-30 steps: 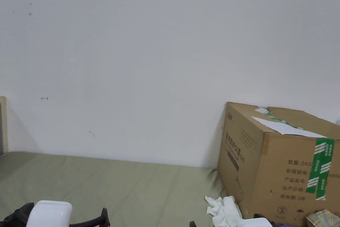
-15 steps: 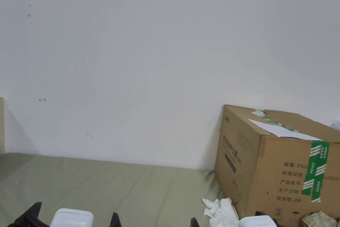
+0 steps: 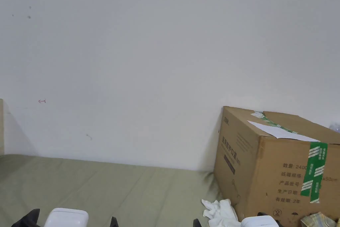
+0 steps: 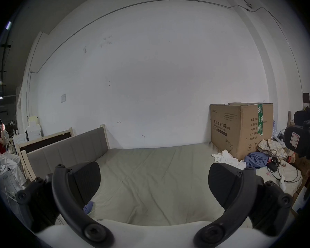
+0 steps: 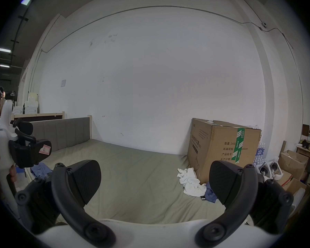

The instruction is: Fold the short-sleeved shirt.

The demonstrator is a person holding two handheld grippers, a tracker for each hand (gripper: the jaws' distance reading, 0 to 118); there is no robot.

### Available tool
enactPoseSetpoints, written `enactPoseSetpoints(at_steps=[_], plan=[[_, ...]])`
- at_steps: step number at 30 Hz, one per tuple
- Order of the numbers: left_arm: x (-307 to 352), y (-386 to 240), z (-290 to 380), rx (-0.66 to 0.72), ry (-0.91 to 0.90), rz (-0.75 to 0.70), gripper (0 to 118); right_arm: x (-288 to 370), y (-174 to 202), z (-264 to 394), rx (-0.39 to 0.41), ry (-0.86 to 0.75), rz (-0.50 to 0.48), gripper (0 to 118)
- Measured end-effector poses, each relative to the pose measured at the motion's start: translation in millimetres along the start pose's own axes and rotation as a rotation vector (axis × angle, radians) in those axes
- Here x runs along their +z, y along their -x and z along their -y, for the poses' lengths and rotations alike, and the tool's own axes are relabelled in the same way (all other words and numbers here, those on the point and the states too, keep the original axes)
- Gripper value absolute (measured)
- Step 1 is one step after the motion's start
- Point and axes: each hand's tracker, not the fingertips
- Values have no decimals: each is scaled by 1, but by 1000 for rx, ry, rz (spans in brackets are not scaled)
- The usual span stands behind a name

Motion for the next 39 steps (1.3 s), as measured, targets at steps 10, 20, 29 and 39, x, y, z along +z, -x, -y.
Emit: enactPoseSetpoints(at_steps=[10, 20, 29, 39], plan=[[-11, 3, -1, 55, -6, -36, 118, -1, 3, 3, 8, 12, -4, 118], [-4, 8, 6, 115, 138, 68, 118, -2, -2, 9, -17, 6, 14, 118], [-7, -2, 9, 2, 92, -2, 118, -4, -2, 12, -11, 23, 23, 118], [-12, 9, 1, 67, 120, 30, 118, -6, 0, 12, -2, 28, 24, 118]])
